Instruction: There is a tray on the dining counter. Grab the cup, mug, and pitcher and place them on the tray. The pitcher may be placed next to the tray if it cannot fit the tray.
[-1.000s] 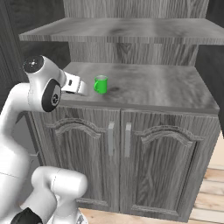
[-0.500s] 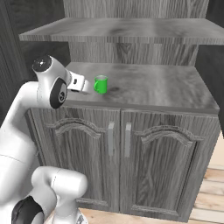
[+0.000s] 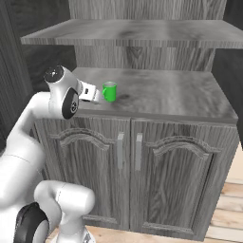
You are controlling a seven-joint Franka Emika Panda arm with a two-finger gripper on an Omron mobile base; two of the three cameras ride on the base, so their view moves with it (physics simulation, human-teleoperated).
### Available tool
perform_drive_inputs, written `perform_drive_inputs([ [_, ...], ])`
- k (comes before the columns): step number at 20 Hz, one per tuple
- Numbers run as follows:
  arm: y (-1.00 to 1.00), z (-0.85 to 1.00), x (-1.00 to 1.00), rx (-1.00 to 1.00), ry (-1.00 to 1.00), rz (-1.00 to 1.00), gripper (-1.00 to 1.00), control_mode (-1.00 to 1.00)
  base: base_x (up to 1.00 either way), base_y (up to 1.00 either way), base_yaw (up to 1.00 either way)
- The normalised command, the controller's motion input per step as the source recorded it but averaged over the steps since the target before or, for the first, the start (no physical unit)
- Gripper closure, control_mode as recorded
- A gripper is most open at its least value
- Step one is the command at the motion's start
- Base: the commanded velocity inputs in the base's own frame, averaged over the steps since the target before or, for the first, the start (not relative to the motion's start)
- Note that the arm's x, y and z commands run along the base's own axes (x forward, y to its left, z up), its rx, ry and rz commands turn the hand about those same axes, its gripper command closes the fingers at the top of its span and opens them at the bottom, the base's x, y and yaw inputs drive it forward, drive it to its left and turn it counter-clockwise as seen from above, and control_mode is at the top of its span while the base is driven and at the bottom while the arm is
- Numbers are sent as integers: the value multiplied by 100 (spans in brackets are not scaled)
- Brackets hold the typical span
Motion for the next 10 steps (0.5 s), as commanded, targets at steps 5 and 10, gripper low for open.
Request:
perform_drive_inputs([
  [5,0,0,30,0,0,0,-100,-100,0,0,0],
  [10,0,0,31,0,0,0,-100,-100,0,0,0],
])
